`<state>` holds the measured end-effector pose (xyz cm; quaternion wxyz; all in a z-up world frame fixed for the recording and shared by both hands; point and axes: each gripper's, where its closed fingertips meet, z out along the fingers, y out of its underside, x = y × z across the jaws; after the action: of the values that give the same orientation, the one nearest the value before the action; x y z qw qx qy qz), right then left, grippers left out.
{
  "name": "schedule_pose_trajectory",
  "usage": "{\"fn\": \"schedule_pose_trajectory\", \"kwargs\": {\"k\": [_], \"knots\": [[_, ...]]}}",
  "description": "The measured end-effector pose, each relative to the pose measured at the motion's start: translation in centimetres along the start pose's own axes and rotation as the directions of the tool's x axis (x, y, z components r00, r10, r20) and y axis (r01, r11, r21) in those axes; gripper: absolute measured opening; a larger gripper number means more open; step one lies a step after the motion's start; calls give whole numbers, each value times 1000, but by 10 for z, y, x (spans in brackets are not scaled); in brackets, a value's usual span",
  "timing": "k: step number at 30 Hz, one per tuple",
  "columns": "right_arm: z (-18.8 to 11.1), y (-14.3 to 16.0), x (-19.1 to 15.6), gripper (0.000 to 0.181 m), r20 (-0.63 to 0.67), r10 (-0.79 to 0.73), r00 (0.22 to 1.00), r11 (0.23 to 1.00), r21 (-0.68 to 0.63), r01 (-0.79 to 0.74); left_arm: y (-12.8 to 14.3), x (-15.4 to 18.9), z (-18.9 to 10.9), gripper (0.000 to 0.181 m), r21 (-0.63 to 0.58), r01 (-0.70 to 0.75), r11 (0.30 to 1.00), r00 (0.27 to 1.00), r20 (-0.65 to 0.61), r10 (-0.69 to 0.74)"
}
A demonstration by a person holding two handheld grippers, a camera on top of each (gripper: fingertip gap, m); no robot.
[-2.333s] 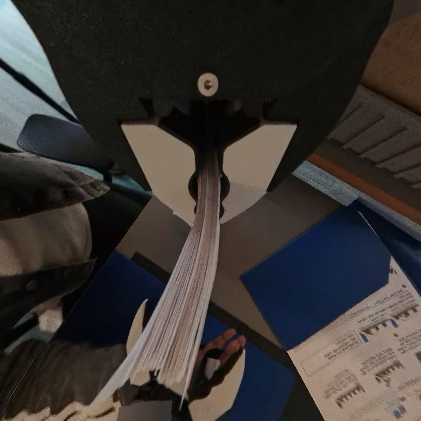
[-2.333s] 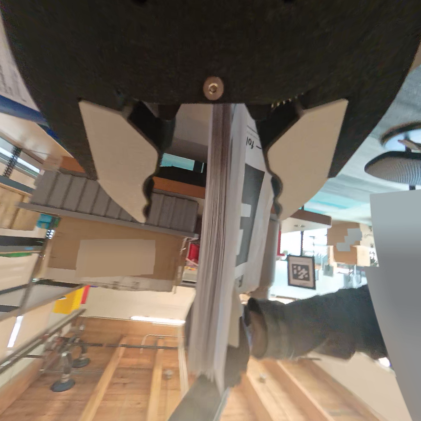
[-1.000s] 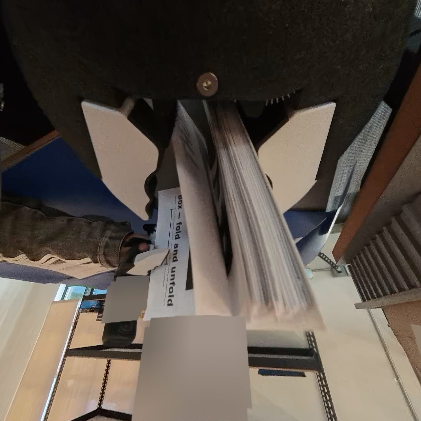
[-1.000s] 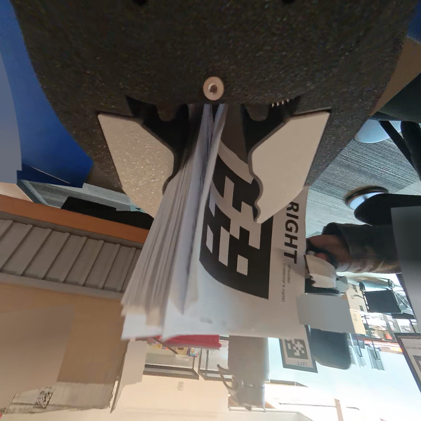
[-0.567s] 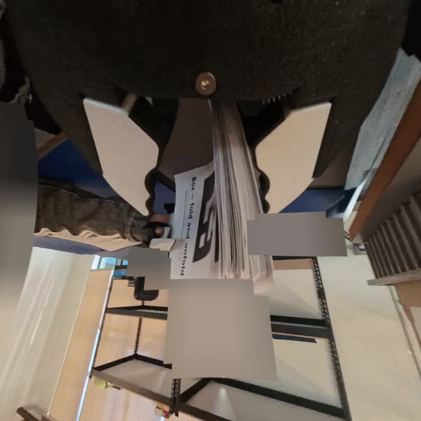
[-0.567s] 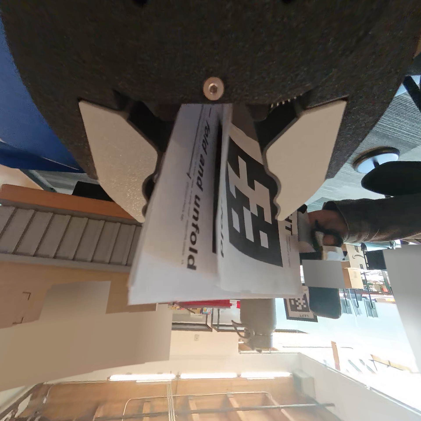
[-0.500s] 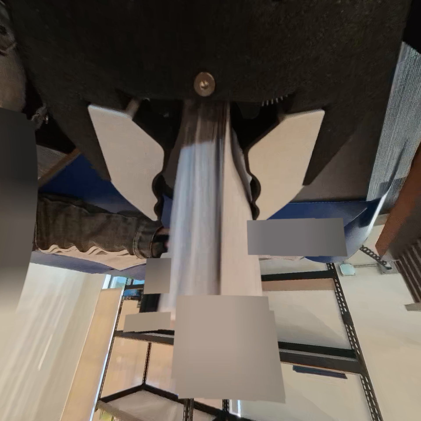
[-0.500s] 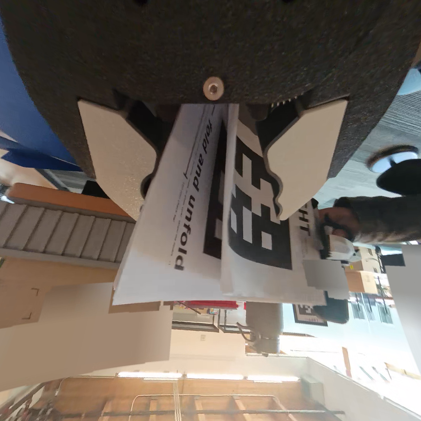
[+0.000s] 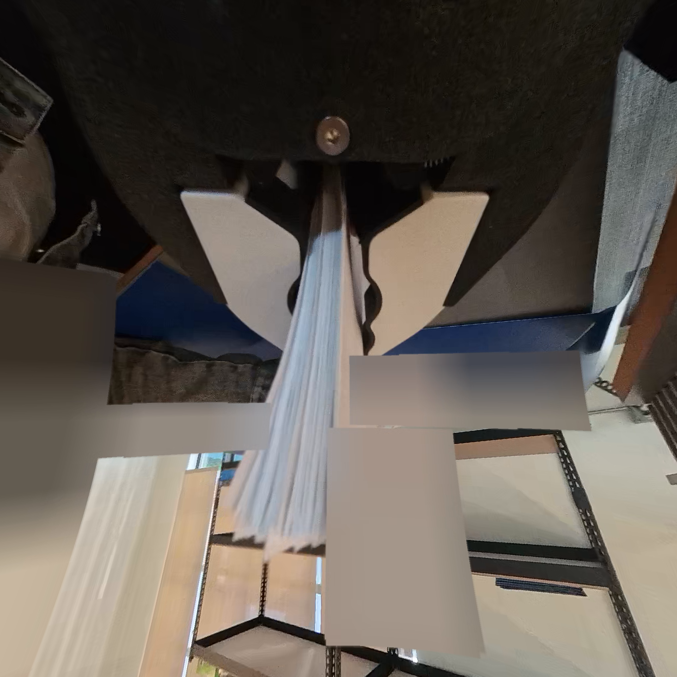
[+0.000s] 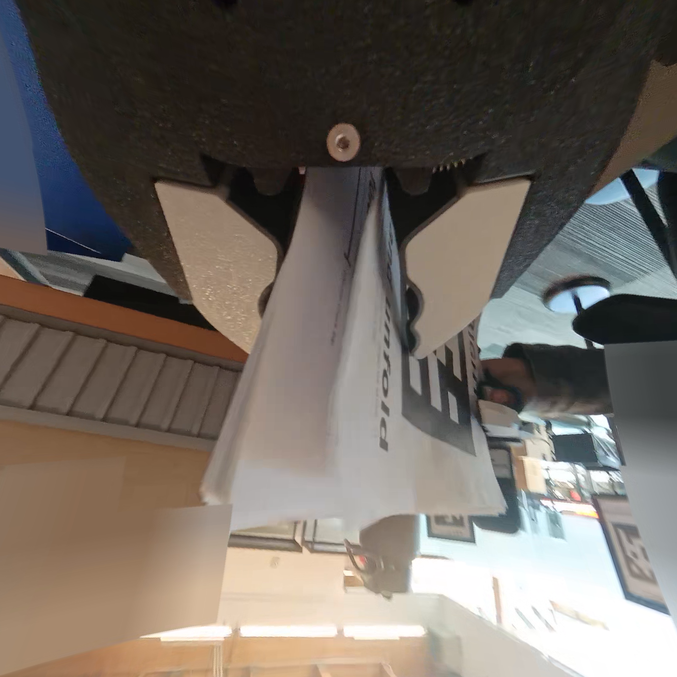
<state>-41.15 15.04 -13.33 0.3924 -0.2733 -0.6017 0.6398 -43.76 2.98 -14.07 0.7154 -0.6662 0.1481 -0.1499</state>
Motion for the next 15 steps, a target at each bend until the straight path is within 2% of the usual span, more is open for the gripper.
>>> {"fn": "schedule_pose_trajectory", "kwargs": {"k": [1,2,4,6,8,9,11,12,14,15], "knots": [[-1,-2,0,63,-2,-5,1000,1000,16,5,-1,0,-1,23,5,24,1000,1000,-2,-24],[-1,-6,1,60,-22,-47,999,999,21,48,-1,-2,-1,18,6,-13,1000,1000,25,12],[0,-21,3,55,-90,-137,986,990,33,140,-12,-1,0,17,19,-164,986,985,55,163],[0,-37,4,55,-132,-145,981,988,36,151,-28,0,1,20,29,-209,977,976,64,207],[0,-35,5,59,-141,-99,985,995,11,102,-32,-2,0,26,13,-173,985,984,53,172],[-1,-24,4,63,-134,-51,990,999,-4,50,-26,-1,0,29,-1,-135,991,990,36,135],[-4,8,-1,71,-107,32,994,999,-32,-35,5,0,-1,36,-50,-63,997,998,11,63],[-6,15,-6,76,-92,44,995,999,-1,-44,15,-3,-1,39,-39,-34,999,999,40,35],[-10,11,-12,77,-112,30,993,994,106,-18,15,-2,-3,41,32,-28,999,998,54,26],[-11,10,-11,78,-121,40,992,993,115,-27,15,-1,-2,39,18,-44,999,998,45,43]]}}
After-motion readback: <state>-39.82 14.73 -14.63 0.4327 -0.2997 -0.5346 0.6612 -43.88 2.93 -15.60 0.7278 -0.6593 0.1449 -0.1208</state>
